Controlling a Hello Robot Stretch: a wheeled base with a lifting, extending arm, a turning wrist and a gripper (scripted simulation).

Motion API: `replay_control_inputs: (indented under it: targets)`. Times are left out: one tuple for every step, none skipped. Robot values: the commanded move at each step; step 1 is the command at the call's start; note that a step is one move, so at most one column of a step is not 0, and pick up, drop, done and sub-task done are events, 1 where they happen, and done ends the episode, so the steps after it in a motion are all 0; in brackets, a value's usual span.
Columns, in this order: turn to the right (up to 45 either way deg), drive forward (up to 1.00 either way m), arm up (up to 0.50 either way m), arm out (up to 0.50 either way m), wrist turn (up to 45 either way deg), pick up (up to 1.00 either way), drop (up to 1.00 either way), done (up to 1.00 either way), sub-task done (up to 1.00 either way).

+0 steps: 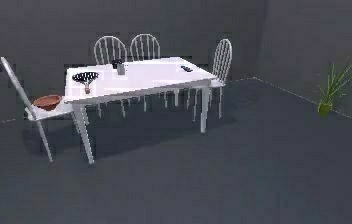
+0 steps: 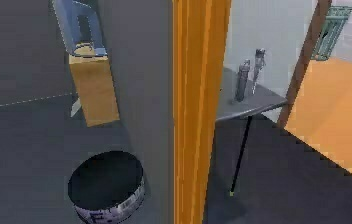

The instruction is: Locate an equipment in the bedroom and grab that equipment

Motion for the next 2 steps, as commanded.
replay_control_inputs:
  targets:
    - [0.0,0.85,0.00,0.00,0.0,0.00,0.00,0.00,0.00]
    - [-45.0,0.00,0.00,0.00,0.0,0.00,0.00,0.00,0.00]
